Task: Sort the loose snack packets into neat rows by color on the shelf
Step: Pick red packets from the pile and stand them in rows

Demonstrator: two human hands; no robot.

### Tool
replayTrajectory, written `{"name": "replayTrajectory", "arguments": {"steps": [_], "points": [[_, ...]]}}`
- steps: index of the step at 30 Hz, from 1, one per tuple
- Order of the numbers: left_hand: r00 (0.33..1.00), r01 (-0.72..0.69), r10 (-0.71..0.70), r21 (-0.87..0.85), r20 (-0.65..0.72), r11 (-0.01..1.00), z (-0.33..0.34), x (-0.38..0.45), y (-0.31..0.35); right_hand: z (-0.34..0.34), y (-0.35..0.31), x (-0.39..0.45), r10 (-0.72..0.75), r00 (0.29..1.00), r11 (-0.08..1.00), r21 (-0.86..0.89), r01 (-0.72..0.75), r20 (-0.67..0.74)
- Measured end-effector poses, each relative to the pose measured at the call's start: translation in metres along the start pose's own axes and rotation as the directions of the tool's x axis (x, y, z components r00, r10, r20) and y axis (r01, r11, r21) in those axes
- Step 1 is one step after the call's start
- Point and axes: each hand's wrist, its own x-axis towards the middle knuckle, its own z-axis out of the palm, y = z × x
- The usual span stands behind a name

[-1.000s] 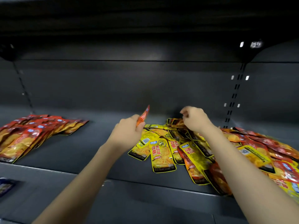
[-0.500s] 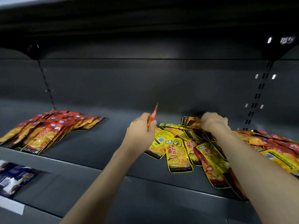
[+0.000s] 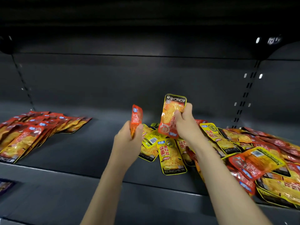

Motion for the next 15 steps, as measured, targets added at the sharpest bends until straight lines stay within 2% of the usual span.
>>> {"name": "replayTrajectory", "arguments": {"steps": [3,6,12,15], "points": [[0.998,0.005,-0.006,-0.013,-0.063,1.0,-0.007,0.0,-0.011,0.018,0.003,-0.015,0.053,0.998,0.986,0.159,-0.056,0.023],[0.998,-0.03,0.031,0.017,-0.061,0.999,-0.017,0.004,-0.027,0.035,-0.001,-0.026,0.09,0.992,0.963,0.246,-0.109,0.09],[0.995,0.061,-0.057,0.049,-0.088,0.997,-0.066,0.033,-0.046,0.089,-0.019,-0.024,0.049,0.992,0.994,0.089,-0.06,0.117],[0.999,0.0,-0.001,-0.023,-0.052,1.0,-0.104,0.056,-0.059,0.127,-0.033,-0.018,0.018,0.997,0.996,0.08,-0.023,0.071]]}}
